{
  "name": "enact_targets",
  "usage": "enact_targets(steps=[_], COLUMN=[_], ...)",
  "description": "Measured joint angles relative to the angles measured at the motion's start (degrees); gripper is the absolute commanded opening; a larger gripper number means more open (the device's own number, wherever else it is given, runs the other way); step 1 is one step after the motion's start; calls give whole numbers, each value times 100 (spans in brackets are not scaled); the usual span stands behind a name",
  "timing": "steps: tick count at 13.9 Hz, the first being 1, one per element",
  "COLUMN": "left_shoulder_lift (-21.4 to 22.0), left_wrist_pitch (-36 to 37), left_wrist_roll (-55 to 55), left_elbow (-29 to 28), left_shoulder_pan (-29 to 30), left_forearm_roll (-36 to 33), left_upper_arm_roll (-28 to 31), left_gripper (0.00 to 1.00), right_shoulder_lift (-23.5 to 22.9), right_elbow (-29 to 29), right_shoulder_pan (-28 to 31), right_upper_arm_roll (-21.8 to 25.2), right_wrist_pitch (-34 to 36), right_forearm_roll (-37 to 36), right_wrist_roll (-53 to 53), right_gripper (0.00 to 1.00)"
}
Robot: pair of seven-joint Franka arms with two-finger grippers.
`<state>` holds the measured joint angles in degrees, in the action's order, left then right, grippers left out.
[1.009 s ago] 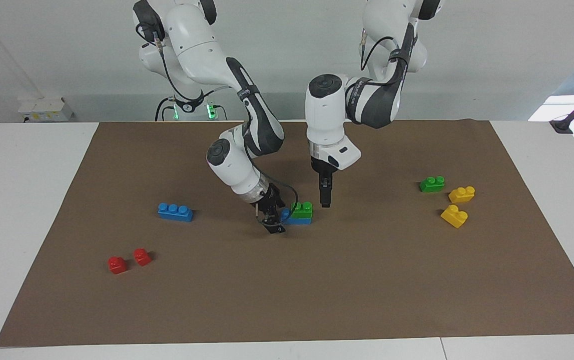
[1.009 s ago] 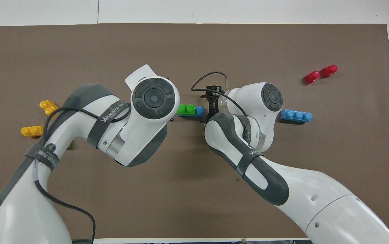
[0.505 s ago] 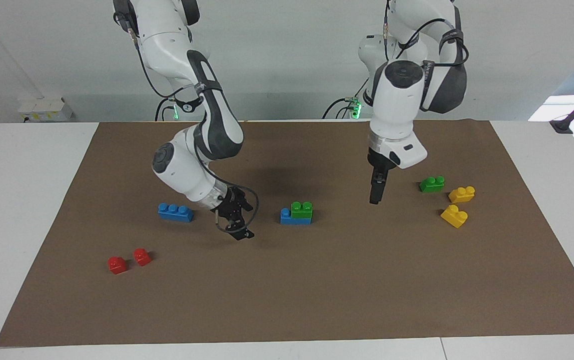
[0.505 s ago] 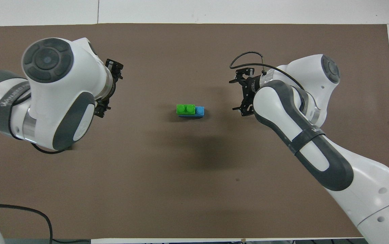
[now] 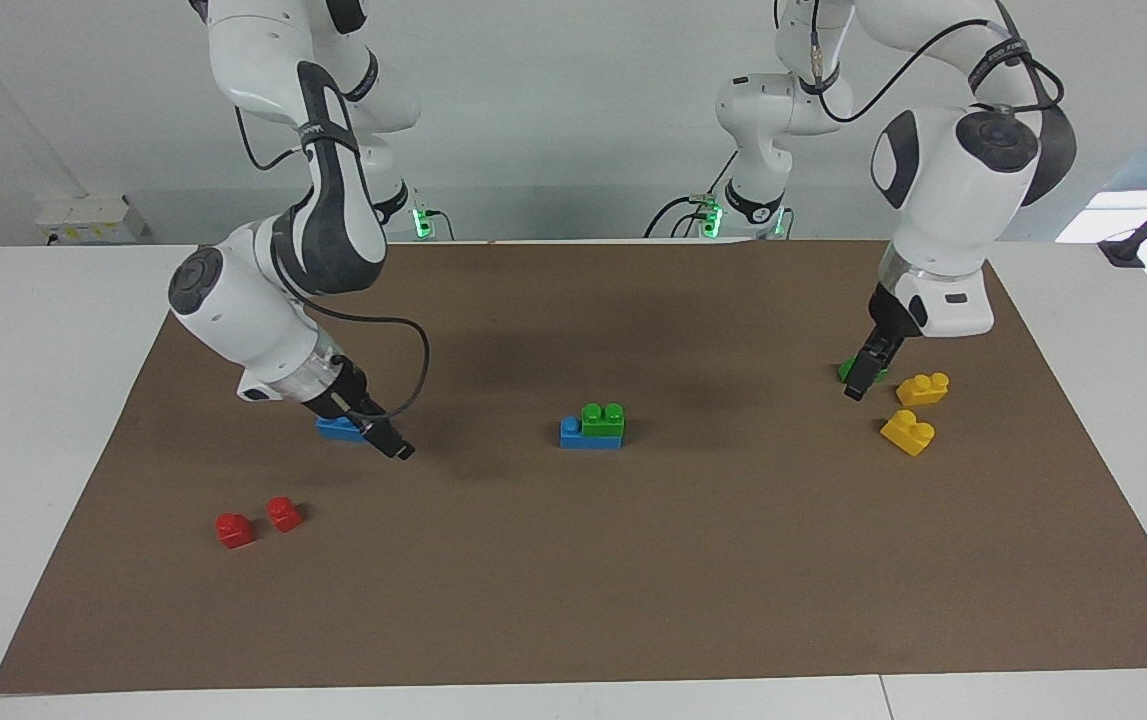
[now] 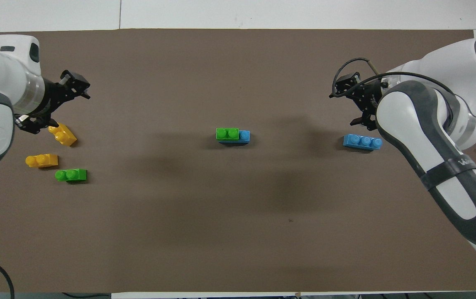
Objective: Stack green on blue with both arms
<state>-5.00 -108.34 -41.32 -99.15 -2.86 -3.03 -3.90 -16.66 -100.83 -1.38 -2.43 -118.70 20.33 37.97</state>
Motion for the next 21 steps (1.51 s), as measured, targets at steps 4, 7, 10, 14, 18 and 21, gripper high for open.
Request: enact_targets(steps=[4,7,10,14,18,21], left_shoulder_lift=[471,728,972,1116,1118,1118], left_wrist_pitch=[603,992,1471,1607,1577,1577], left_wrist_roll=[2360,2956,3050,3653,3657,3560], left_elbow=[-4,-5,-7,-169,-239,-221], left_shoulder_pan=[300,311,311,331,399,485], left_forearm_roll=[65,68,68,68,94,172], left_upper_arm_roll=[11,1,-4,28,7,-56], left_gripper=[100,100,100,100,100,100], right_shoulder_lift=[331,675,1249,1868,1988,2017], right_elbow=[149,399,496,492,489,489], right_shoulder_pan=[305,297,216,150,179,178], right_upper_arm_roll=[4,-54,-102,-107,-23,-8], right_wrist_pitch=[504,1042,1707,2349,2603,2701], right_forearm_roll=[-417,-1196,-1406,-1626,-1732,-1739], right_wrist_roll=[-1362,-1712,-2340,-3091,-3290,-3292], right_gripper=[100,100,100,100,100,100])
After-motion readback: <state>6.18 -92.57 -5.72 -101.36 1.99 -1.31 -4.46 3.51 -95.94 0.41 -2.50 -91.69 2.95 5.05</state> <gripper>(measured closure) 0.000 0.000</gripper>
